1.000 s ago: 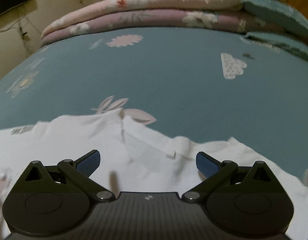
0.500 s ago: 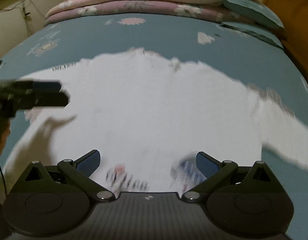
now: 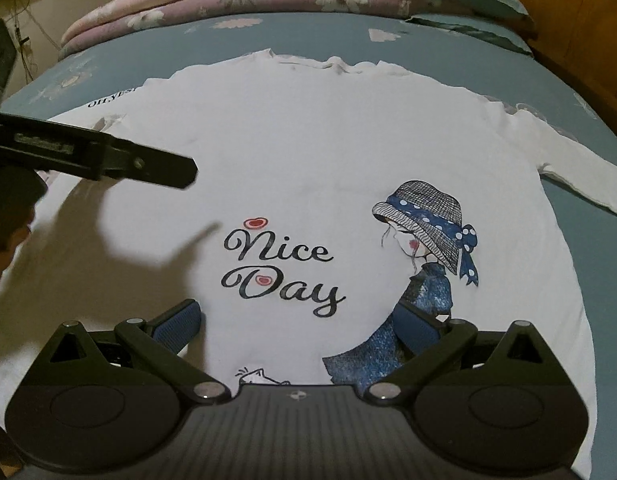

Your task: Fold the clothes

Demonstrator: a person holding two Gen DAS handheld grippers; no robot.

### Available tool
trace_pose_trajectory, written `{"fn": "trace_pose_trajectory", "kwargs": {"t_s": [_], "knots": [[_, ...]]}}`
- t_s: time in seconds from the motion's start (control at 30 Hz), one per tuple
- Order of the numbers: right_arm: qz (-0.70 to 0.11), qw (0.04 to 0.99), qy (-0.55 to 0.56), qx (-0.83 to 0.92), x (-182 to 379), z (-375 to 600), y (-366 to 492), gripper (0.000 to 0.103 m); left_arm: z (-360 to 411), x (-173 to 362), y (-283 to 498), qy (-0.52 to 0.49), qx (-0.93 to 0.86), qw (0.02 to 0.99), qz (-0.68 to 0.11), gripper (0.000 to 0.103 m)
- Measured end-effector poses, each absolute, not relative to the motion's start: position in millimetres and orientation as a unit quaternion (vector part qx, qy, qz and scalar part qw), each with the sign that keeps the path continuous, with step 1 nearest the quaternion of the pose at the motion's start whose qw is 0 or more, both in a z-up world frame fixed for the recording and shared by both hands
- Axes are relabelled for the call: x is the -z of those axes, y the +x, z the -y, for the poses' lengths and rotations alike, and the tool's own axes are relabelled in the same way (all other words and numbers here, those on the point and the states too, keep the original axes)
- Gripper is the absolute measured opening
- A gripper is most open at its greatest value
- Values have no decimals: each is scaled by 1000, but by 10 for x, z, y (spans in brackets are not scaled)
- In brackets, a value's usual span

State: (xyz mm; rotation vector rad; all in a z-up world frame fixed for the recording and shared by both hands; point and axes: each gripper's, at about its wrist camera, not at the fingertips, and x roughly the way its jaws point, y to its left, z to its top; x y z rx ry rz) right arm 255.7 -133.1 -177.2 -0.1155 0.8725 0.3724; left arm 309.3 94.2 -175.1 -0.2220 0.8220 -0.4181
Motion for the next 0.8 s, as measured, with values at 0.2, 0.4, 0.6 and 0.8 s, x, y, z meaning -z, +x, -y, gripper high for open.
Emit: {"fn": "trace_pose_trajectory", "kwargs": {"t_s": [0.2, 0.4, 0.6, 0.8], "knots": [[-404, 895, -51, -182, 1799, 1346, 2510, 103, -1123, 1794, 3114, -168, 211, 881, -388, 102], [-390, 899, -48, -194, 1833, 1380, 2513, 103, -1233, 1901, 2999, -205, 227, 886, -349, 102], [-351, 911, -44, -214, 1896, 1471, 2412, 103, -1077, 1875, 2949, -161, 209, 900, -347, 102], [-340, 909, -50, -237, 1891, 1520, 2398, 103, -906, 1827, 2926, -109, 184, 907, -363, 102]]}}
